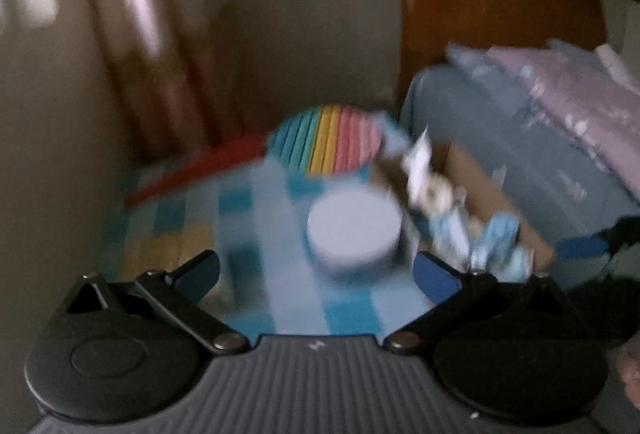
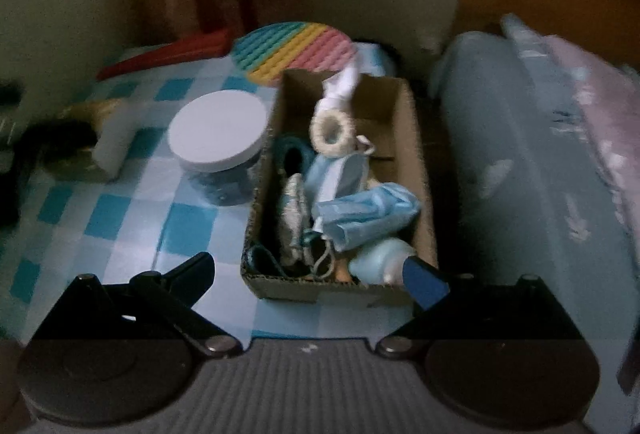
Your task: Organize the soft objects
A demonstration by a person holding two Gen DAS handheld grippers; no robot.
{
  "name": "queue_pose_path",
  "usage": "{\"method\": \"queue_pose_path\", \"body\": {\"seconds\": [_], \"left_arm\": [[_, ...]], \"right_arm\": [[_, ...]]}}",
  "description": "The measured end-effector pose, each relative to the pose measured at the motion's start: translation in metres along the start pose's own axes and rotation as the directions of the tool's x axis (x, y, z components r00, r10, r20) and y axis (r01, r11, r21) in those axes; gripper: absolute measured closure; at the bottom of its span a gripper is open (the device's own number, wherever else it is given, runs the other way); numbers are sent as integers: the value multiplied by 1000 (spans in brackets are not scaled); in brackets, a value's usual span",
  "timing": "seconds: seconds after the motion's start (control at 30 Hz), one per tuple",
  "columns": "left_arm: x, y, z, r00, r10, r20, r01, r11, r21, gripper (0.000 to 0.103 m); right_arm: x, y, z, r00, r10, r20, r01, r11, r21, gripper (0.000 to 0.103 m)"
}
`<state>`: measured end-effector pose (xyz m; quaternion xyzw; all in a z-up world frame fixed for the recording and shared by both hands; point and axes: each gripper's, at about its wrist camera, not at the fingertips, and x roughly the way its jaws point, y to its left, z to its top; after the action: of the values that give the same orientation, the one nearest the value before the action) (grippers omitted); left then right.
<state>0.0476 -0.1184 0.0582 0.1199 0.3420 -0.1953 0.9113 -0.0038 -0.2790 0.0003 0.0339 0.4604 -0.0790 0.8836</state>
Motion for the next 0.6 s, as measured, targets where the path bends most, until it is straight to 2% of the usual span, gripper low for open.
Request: {"method": "queue_pose_path", "body": {"seconds": [0.07, 0.17, 0.23, 0.4, 0.6], "left_arm": [[2, 7, -13, 997, 25, -75, -28, 999, -41, 1], [5, 13, -30, 988, 66, -139, -76, 995, -66, 1], [4, 17, -38, 985, 69, -161, -82, 994, -77, 1], [-2, 24, -46, 984, 76, -159, -93, 991, -100, 1], [-5, 21, -46, 985, 91, -149, -104, 991, -79, 1]], "right_arm": [[-5, 7, -7, 999, -28, 16, 28, 999, 30, 1], [-12, 17, -16, 999, -35, 18, 34, 997, 64, 1], [-16, 25, -21, 999, -43, 15, 42, 997, 70, 1], [-28, 36, -27, 996, -84, 37, 81, 994, 73, 1], [-36, 32, -26, 995, -83, 54, 76, 991, 110, 1]]}}
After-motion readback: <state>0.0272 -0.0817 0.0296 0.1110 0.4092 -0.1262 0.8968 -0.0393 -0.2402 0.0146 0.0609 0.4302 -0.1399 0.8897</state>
